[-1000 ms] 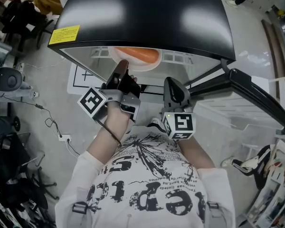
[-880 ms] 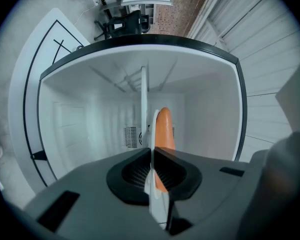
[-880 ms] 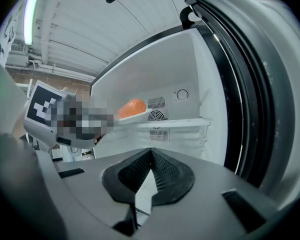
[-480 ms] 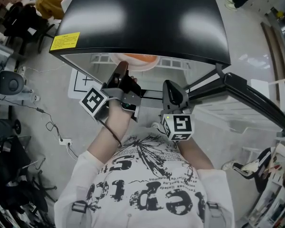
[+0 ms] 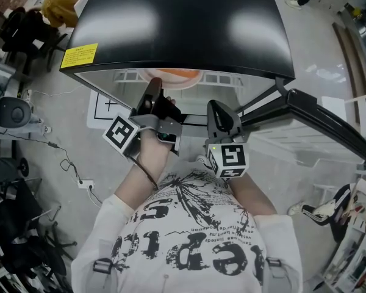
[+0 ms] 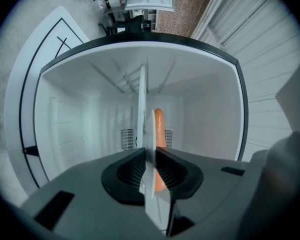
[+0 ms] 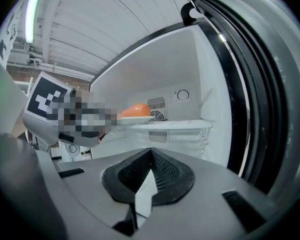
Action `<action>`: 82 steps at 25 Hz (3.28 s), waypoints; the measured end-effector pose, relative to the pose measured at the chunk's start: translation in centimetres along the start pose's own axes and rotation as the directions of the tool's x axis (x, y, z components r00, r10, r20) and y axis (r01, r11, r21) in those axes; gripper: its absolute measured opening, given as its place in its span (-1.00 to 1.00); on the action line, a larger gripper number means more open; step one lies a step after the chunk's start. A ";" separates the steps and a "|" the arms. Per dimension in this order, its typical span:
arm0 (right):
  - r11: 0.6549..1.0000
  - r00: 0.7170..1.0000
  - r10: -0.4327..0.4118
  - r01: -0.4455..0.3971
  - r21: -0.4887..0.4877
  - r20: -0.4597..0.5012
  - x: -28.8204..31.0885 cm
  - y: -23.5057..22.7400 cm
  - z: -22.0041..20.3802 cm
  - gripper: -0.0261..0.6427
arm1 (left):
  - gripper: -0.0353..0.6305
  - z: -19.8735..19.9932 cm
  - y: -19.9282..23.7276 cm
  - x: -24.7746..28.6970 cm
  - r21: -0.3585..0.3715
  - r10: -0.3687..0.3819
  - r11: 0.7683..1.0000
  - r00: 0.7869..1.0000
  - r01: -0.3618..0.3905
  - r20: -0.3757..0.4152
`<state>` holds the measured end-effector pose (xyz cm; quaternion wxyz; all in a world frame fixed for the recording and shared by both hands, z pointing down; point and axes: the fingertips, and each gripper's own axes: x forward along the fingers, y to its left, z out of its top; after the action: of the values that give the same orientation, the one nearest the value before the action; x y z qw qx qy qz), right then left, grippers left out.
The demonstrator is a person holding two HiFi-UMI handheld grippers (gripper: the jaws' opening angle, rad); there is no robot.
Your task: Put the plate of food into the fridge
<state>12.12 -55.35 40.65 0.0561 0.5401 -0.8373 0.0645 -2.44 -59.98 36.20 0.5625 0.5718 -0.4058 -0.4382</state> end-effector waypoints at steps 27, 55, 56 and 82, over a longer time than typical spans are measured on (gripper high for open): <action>0.999 0.999 -0.031 0.031 -0.022 -0.014 -2.0 3.5 -0.7 -0.92 | -0.35 0.3 0.3 -3.9 0.283 -0.048 0.955 0.990 0.084 -0.134; 0.998 0.996 -0.040 0.043 -0.040 0.076 -2.6 6.1 2.2 -0.92 | -0.87 -3.5 -2.2 -8.2 0.979 0.078 0.068 0.977 0.194 -0.199; 0.998 0.996 -0.044 0.047 -0.037 0.081 -2.6 6.0 2.3 -0.92 | -0.87 -3.7 -2.0 -8.3 0.977 0.083 0.066 0.975 0.201 -0.206; 0.994 0.989 -0.096 0.100 -0.034 0.116 -2.6 4.9 2.8 -0.92 | -0.87 -4.4 -1.6 -7.2 0.960 0.062 0.084 0.960 0.267 -0.272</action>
<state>8.68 -51.49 37.21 0.0217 0.5822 -0.8126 0.0139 -0.35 -51.80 34.81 0.0423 0.8758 -0.4806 -0.0148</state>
